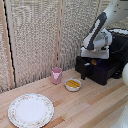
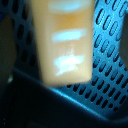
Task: Extend the gripper towards the air fryer handle. Grasp the air fryer handle and pull it to open the air fryer. Release the air fryer handle and move the gripper to the bread. Grasp the bread with the gripper and move it to the air fryer basket. Release the bread inside the air fryer and retract the gripper.
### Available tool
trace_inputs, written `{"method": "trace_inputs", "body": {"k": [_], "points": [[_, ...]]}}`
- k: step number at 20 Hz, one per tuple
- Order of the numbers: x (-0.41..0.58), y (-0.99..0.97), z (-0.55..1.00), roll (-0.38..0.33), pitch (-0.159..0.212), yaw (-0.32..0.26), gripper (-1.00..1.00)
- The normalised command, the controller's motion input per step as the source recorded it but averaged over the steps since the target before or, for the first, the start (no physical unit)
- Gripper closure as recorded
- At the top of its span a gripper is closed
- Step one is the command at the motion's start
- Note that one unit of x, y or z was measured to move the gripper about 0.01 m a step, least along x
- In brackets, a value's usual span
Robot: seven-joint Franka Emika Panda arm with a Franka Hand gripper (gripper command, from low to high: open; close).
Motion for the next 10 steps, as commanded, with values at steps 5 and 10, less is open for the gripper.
{"method": "trace_inputs", "body": {"k": [5,10], "points": [[0.101,-0.02,0.89,0.048,0.048,-0.003,-1.00],[0.156,0.03,0.76,0.034,0.039,-0.017,-1.00]]}}
